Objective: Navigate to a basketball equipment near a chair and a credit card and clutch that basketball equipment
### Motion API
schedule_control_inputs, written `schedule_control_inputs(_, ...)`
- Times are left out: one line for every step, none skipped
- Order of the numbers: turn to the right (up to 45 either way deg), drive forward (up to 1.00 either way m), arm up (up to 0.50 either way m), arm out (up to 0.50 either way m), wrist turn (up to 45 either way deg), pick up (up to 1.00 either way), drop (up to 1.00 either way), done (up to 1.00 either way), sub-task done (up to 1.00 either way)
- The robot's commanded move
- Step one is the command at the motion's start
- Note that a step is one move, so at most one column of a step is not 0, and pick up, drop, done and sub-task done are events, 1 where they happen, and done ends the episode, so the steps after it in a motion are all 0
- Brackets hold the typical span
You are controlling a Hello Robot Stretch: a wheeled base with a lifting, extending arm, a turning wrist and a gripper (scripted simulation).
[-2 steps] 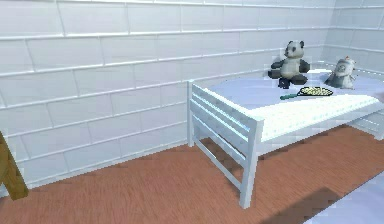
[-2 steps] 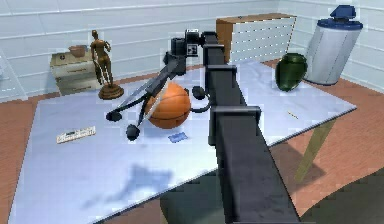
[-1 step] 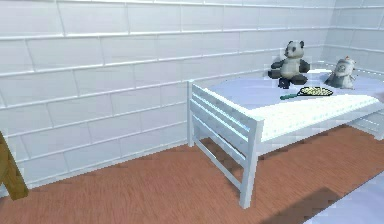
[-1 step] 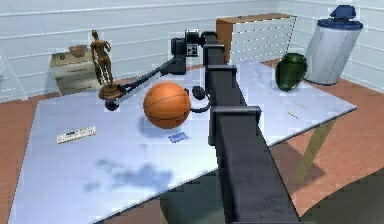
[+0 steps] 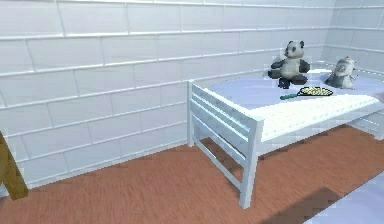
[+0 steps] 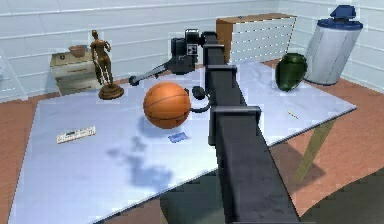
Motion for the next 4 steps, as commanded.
schedule_control_inputs(0.0, 0.00, 0.00, 0.00, 18.0, 0.00, 0.00, 0.00, 0.00)
schedule_control_inputs(0.0, 0.00, -0.20, 0.00, 0.0, 0.00, 0.00, 0.00, 0.00)
schedule_control_inputs(0.0, 0.00, 0.00, 0.00, 0.0, 1.00, 0.00, 0.00, 0.00)
schedule_control_inputs(0.0, 0.00, 0.10, 0.00, 0.0, 0.00, 0.00, 0.00, 0.00)
